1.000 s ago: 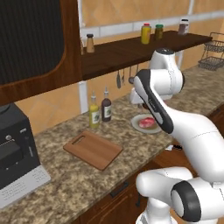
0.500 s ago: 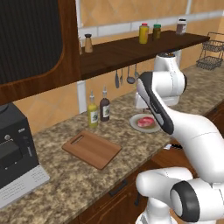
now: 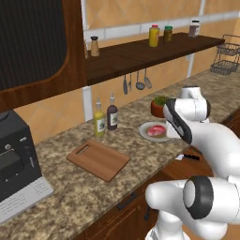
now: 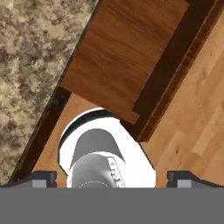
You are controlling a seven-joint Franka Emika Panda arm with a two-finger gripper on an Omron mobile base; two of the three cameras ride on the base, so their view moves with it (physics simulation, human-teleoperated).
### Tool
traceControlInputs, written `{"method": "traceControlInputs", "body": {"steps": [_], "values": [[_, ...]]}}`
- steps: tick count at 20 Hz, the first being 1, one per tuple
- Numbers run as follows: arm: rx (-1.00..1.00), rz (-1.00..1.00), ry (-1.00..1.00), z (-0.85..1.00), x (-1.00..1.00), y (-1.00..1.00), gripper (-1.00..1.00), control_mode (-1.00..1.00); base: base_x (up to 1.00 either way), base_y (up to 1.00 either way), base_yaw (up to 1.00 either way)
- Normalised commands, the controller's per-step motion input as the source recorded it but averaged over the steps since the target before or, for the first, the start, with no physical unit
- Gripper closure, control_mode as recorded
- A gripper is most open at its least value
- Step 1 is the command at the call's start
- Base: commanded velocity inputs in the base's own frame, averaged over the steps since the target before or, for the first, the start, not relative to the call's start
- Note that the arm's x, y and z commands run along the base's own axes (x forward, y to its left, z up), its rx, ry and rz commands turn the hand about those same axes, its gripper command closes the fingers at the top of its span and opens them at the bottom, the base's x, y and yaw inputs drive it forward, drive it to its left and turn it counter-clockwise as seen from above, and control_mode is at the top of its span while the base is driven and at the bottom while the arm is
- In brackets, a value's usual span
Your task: Pick up the knife from the drawer and place it on the cutting board. Then place the meat from the plate to the cutting board.
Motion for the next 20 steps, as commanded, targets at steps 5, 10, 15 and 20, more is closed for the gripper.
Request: {"method": "traceControlInputs", "body": {"steps": [5,10,15,20], "values": [[0.0,-0.47,0.41,-1.0,0.0,-1.0,-1.0,-1.0,0.0,0.0,0.0],[0.0,-0.41,0.27,-1.0,-0.01,-0.77,-1.0,-1.0,0.0,0.0,0.0],[0.0,-0.3,0.11,-0.87,0.03,-0.45,-1.0,-1.0,0.0,0.0,0.0],[0.0,-0.11,0.08,-0.66,-0.03,-0.12,-1.0,-1.0,0.0,0.0,0.0]]}}
